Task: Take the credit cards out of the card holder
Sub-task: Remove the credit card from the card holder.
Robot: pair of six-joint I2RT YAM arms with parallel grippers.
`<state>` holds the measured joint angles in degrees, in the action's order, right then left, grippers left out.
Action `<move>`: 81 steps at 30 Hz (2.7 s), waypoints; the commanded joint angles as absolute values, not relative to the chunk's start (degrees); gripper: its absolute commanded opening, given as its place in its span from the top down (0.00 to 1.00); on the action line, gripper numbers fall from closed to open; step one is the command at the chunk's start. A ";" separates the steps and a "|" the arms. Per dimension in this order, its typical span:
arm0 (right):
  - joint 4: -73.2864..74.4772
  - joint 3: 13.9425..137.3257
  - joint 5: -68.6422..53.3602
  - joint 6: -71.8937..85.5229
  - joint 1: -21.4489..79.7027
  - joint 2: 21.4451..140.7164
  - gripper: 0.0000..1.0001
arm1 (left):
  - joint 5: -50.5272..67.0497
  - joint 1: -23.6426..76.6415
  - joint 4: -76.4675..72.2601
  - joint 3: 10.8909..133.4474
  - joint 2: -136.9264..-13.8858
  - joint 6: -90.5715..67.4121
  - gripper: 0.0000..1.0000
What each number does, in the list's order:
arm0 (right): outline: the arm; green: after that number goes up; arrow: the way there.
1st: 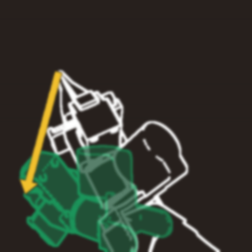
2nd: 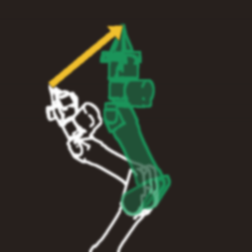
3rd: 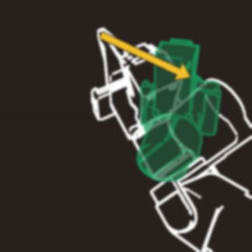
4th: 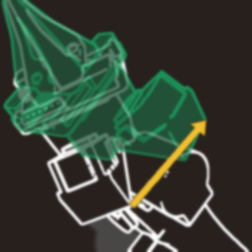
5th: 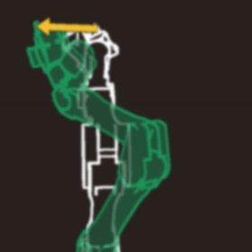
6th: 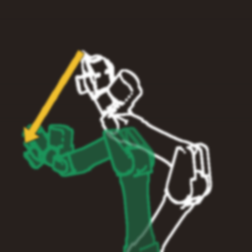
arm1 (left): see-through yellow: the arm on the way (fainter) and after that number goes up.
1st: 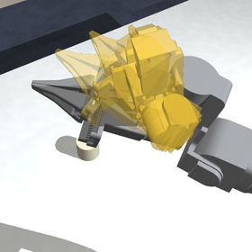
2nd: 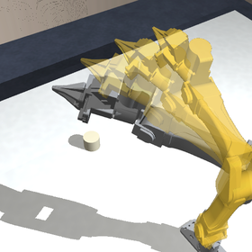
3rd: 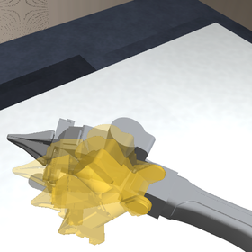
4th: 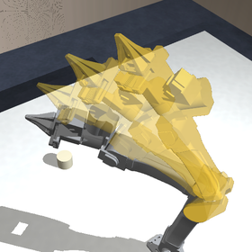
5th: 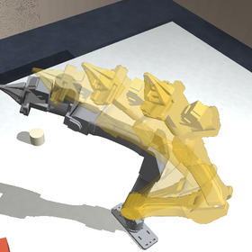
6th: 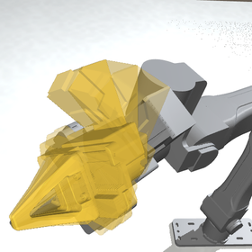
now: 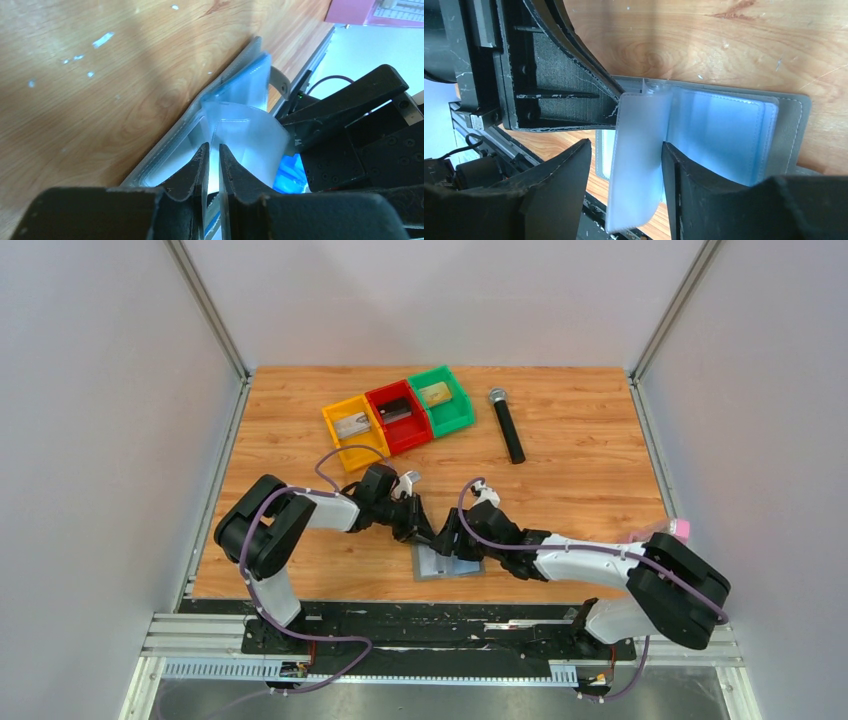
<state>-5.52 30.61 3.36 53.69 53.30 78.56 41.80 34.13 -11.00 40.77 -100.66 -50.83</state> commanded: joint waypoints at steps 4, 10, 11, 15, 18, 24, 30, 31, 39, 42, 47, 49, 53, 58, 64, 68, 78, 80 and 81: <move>-6.69 29.68 5.34 53.82 52.23 74.19 0.41 | 46.27 34.85 -21.33 39.93 -101.18 -55.84 0.80; -3.36 30.10 7.94 53.70 52.05 72.04 0.33 | 47.42 35.87 -24.95 40.34 -102.89 -58.18 0.80; -2.55 30.27 8.54 53.62 51.96 71.61 0.31 | 47.53 36.10 -25.39 40.34 -103.13 -58.49 0.80; 1.19 30.59 10.68 53.66 51.51 69.61 0.26 | 47.90 37.09 -27.62 40.55 -103.96 -59.99 0.80; 4.59 30.71 12.62 53.91 51.22 67.54 0.23 | 47.76 37.95 -28.07 40.96 -104.13 -60.49 0.80; 11.13 31.77 16.14 53.70 50.80 61.78 0.22 | 47.60 39.64 -28.60 41.84 -104.74 -61.17 0.80; 13.00 33.05 15.34 52.14 50.88 56.80 0.25 | 47.61 40.35 -29.28 42.82 -105.18 -61.61 0.80; 13.01 33.25 14.88 52.09 50.81 56.25 0.26 | 47.59 40.37 -28.96 43.14 -105.15 -61.37 0.80; 13.01 34.36 12.93 51.46 50.84 53.41 0.35 | 47.74 40.43 -29.09 44.14 -106.06 -61.54 0.79; 13.01 34.58 12.63 51.19 50.81 53.05 0.34 | 48.12 40.62 -30.55 44.34 -106.15 -62.39 0.77; 12.46 35.78 10.22 50.66 50.86 54.28 0.33 | 48.51 40.76 -31.07 44.44 -106.11 -62.70 0.73; 11.78 36.26 8.83 50.54 50.80 54.97 0.36 | 48.94 40.82 -32.07 44.24 -106.93 -63.24 0.72; 10.93 36.70 7.64 50.65 50.89 56.01 0.37 | 50.15 41.24 -37.31 42.85 -107.76 -66.07 0.66; 10.27 36.99 7.01 50.56 50.93 56.53 0.37 | 50.65 41.32 -38.68 42.19 -107.12 -66.29 0.61; 7.54 36.47 3.32 51.72 50.96 58.82 0.54 | 48.04 38.61 -30.75 41.80 -103.74 -61.99 0.65; 4.84 35.08 1.31 53.36 50.92 61.55 0.68 | 45.56 34.41 -21.36 41.03 -98.24 -56.46 0.69; 0.59 33.81 0.96 55.56 50.82 71.05 0.75 | 37.15 31.11 0.92 41.97 -90.62 -43.99 0.76; 0.53 33.46 0.96 56.08 50.82 72.85 0.75 | 36.91 31.11 1.72 41.64 -91.00 -43.31 0.76; -0.35 33.26 0.91 56.31 50.80 73.73 0.75 | 36.87 31.11 1.70 41.47 -91.12 -43.02 0.76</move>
